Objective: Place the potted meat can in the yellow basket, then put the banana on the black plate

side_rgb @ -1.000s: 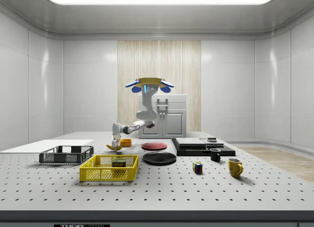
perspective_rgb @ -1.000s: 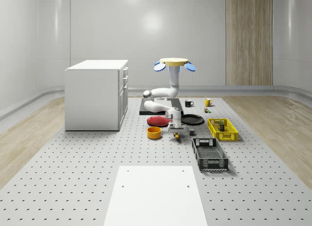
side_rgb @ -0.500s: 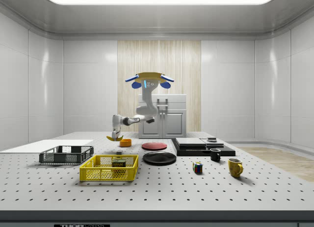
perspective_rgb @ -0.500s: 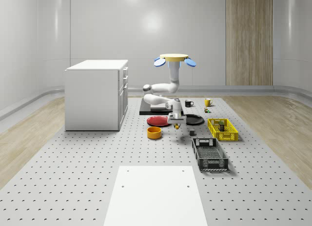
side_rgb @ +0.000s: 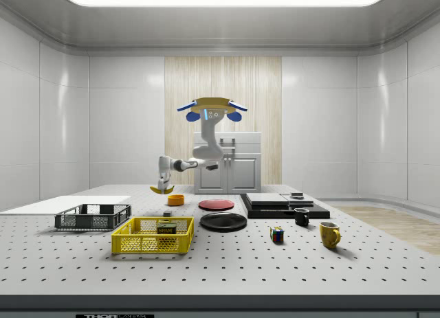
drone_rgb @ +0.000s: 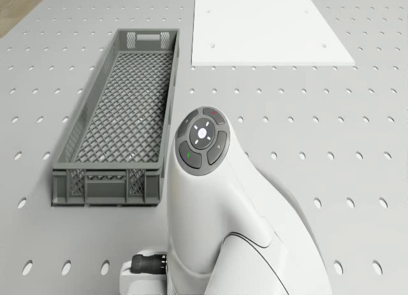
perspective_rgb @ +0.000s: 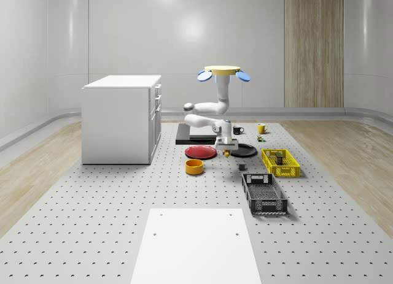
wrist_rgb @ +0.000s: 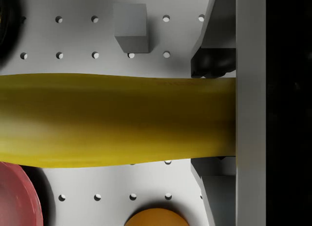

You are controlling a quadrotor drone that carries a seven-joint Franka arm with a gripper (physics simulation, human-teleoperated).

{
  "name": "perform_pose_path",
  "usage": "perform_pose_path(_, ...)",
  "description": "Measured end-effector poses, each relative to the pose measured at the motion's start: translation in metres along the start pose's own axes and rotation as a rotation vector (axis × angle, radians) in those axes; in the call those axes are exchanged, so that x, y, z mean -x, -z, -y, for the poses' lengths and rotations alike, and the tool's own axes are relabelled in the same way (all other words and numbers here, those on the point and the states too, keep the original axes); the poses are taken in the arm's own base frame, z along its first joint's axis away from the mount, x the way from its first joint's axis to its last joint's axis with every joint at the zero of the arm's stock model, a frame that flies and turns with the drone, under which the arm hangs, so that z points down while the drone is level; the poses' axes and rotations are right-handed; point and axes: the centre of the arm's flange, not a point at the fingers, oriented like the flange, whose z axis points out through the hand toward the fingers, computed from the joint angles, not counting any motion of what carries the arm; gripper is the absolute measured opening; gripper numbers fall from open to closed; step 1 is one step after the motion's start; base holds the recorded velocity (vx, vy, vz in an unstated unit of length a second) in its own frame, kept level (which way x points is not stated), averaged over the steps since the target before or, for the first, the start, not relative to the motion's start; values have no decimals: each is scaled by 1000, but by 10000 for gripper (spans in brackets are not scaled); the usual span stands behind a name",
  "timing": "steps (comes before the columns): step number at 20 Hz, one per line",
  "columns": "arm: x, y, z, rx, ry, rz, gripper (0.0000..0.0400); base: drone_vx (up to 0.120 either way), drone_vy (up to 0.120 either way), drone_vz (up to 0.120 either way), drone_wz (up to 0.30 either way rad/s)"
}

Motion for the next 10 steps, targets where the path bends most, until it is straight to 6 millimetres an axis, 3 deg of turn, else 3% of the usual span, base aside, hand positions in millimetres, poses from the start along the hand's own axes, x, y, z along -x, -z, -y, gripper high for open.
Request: perform_pose_path(10,0,2,0,0,0,0,197,-120,120,0,0)
